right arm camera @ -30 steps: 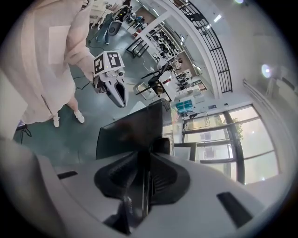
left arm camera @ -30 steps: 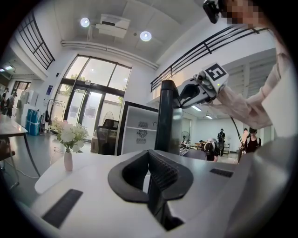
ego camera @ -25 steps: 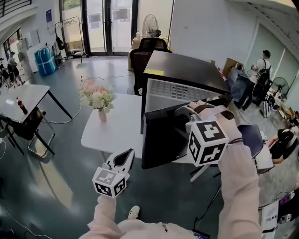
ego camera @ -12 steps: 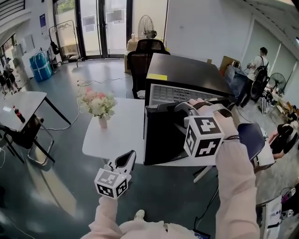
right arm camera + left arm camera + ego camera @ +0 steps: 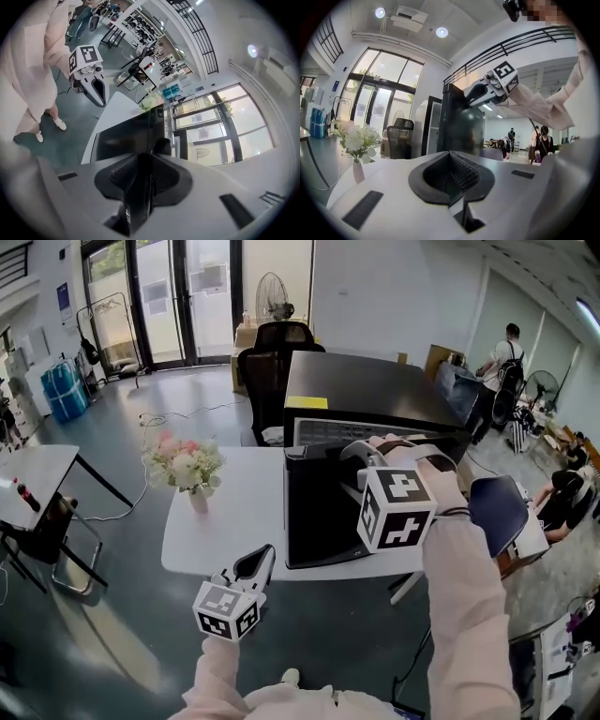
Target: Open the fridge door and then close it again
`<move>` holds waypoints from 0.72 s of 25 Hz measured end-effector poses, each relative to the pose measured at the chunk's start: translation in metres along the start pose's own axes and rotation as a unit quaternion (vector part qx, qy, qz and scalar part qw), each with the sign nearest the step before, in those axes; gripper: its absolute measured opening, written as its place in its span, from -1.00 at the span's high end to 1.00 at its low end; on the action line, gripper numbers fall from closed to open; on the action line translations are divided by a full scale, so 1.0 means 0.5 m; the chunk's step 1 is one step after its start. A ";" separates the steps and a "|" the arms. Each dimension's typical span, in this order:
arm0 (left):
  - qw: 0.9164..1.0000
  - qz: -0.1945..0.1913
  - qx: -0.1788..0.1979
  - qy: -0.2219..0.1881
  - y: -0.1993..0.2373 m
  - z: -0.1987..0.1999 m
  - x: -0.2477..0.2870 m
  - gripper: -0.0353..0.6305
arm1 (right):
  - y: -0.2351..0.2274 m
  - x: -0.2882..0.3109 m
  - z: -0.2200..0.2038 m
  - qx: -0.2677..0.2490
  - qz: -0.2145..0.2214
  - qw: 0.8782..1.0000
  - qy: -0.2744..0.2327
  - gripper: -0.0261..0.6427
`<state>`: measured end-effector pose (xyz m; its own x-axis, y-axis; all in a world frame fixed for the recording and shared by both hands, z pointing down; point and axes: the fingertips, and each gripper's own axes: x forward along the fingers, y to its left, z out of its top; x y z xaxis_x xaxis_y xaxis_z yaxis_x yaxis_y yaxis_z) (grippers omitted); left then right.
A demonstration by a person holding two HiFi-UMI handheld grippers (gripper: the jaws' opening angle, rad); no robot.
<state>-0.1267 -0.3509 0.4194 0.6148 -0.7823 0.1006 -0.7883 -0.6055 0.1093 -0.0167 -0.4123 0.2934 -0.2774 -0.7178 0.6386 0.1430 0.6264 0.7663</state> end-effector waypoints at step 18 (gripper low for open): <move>1.000 -0.025 -0.007 0.012 0.055 -0.009 0.063 0.86 | -0.076 0.081 -0.018 0.036 -0.037 0.998 0.025 0.61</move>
<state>-0.1289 -0.3913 0.4302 0.6541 -0.7472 0.1176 -0.7562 -0.6415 0.1293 -0.0246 -0.4679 0.2908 -0.2370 -0.7762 0.5843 0.0554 0.5897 0.8058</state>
